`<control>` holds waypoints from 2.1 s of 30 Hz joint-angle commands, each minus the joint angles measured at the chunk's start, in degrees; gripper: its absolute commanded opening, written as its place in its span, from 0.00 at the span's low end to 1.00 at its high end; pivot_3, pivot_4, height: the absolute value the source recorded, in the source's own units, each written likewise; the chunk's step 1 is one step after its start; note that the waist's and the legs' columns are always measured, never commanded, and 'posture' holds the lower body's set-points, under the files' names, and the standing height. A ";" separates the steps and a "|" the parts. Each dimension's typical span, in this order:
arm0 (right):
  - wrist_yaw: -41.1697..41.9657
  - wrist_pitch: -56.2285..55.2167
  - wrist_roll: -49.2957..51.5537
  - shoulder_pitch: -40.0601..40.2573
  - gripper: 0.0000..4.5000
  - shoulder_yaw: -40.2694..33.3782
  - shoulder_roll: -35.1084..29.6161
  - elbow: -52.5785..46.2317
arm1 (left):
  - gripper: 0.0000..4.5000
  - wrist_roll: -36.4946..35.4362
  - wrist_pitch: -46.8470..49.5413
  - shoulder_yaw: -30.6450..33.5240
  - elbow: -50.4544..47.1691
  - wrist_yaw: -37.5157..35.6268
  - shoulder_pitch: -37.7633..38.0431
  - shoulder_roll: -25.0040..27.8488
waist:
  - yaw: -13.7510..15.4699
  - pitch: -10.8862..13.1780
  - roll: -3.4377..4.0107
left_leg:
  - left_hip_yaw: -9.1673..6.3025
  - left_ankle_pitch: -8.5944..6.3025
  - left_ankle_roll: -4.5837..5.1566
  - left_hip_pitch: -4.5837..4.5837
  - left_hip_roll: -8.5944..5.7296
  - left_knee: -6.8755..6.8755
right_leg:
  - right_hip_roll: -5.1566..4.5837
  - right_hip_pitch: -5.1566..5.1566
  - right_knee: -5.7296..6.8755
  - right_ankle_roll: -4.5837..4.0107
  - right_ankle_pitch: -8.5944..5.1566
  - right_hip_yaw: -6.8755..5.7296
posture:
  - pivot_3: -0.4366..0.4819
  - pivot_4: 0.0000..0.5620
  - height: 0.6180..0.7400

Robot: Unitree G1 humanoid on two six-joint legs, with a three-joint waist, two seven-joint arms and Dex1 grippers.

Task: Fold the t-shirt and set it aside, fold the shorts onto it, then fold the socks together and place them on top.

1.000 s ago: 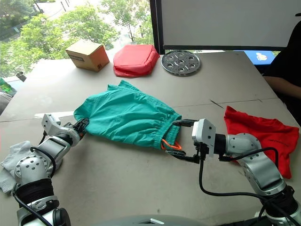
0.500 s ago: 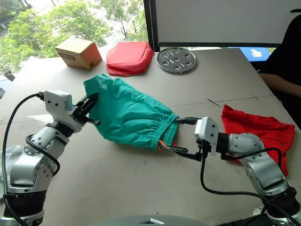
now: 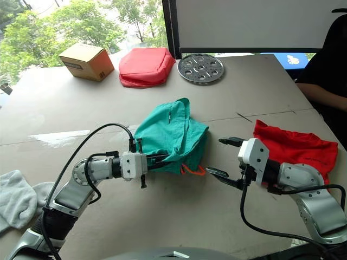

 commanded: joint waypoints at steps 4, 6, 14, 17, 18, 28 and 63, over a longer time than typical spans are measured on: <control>-1.18 2.13 2.04 0.52 1.00 -0.51 -0.19 -3.44 | 0.01 -3.46 -2.32 -1.18 -1.68 -7.97 -2.46 0.37 | 0.06 0.02 0.03 | -0.02 -0.03 0.04 -0.02 0.01 0.14 | -0.01 -0.01 0.03 0.02 0.00 -0.02 | 0.48 0.27 1.00; -1.24 2.78 2.07 0.07 1.00 0.15 -0.14 -3.25 | 0.01 -2.18 -1.93 -1.12 -0.60 -8.76 -2.88 0.75 | 0.00 0.01 0.02 | -0.03 -0.03 0.05 -0.02 0.01 0.17 | -0.01 0.00 0.06 0.02 0.00 -0.02 | 0.48 0.27 1.00; -0.46 7.00 3.51 -12.21 1.00 6.63 4.15 3.07 | 0.34 -14.85 16.88 5.64 -11.30 -7.61 1.77 3.74 | -0.94 0.02 -0.05 | -0.07 -0.02 0.06 0.01 0.07 0.18 | 0.10 0.03 0.14 0.03 0.00 -0.04 | 0.48 0.27 1.00; -0.54 7.82 0.11 -22.20 1.00 12.13 8.40 12.77 | 0.52 -28.15 31.50 14.52 -22.96 -3.90 11.88 9.08 | -2.13 0.11 -0.10 | 0.00 -0.04 0.08 0.07 0.15 0.16 | 0.13 0.03 0.17 0.03 0.00 0.06 | 0.48 0.27 1.00; -0.63 8.06 -0.91 -24.51 1.00 13.55 9.57 15.42 | 0.52 -29.71 33.56 16.58 -25.45 -3.49 14.72 10.47 | -2.16 0.12 -0.08 | -0.02 -0.04 0.09 0.08 0.16 0.17 | 0.12 0.05 0.18 0.03 0.00 0.04 | 0.48 0.27 1.00; -0.13 -1.92 -19.33 -34.79 1.00 28.49 16.62 41.55 | 0.52 -38.28 39.37 34.86 -46.04 8.97 40.49 2.76 | -1.73 0.12 -0.08 | 0.00 -0.05 0.09 0.23 -0.04 0.13 | 0.05 0.08 0.21 -0.21 0.11 0.14 | 0.48 0.27 1.00; -19.09 50.83 13.54 -29.27 1.00 7.60 28.31 25.64 | 0.52 -37.24 38.31 44.41 -31.57 -8.95 40.18 2.25 | -2.81 0.12 0.04 | 0.22 -0.09 0.11 0.30 0.16 0.11 | 0.31 -0.03 0.22 -0.01 -0.03 0.40 | 0.48 0.27 1.00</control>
